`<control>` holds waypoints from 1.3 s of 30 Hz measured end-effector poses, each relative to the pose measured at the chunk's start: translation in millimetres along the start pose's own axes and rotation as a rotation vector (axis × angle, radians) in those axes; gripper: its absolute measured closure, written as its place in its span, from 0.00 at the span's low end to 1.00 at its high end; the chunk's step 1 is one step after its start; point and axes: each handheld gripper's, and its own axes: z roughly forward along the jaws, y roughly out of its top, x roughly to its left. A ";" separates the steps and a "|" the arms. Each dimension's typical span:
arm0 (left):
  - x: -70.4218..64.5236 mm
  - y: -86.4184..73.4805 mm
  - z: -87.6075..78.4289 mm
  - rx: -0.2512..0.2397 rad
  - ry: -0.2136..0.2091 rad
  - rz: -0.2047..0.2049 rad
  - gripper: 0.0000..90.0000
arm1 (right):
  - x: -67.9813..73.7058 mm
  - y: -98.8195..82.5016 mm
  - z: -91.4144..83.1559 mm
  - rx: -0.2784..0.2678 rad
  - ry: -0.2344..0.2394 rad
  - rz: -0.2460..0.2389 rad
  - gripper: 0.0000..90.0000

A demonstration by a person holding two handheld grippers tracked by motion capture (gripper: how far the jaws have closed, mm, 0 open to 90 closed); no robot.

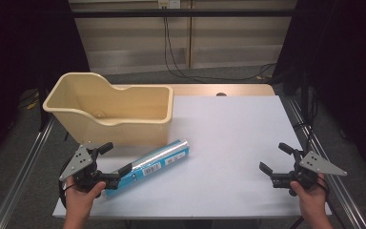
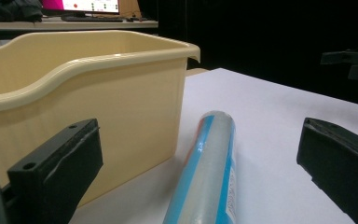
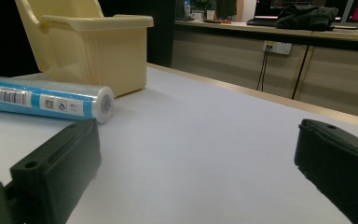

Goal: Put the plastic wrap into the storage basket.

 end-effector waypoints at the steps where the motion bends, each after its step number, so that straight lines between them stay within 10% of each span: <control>1: 0.1 0.4 -0.1 -0.001 0.002 -0.002 0.00 | -0.1 -0.1 -0.2 0.000 0.002 0.001 0.00; 17: -6.8 10.4 13.9 0.146 -0.001 0.001 0.00 | -0.7 -0.8 -1.4 0.022 0.007 -0.015 0.00; 39: -10.8 35.8 71.3 0.560 -0.096 0.046 0.00 | 4.2 -1.6 1.8 0.073 0.053 -0.056 0.00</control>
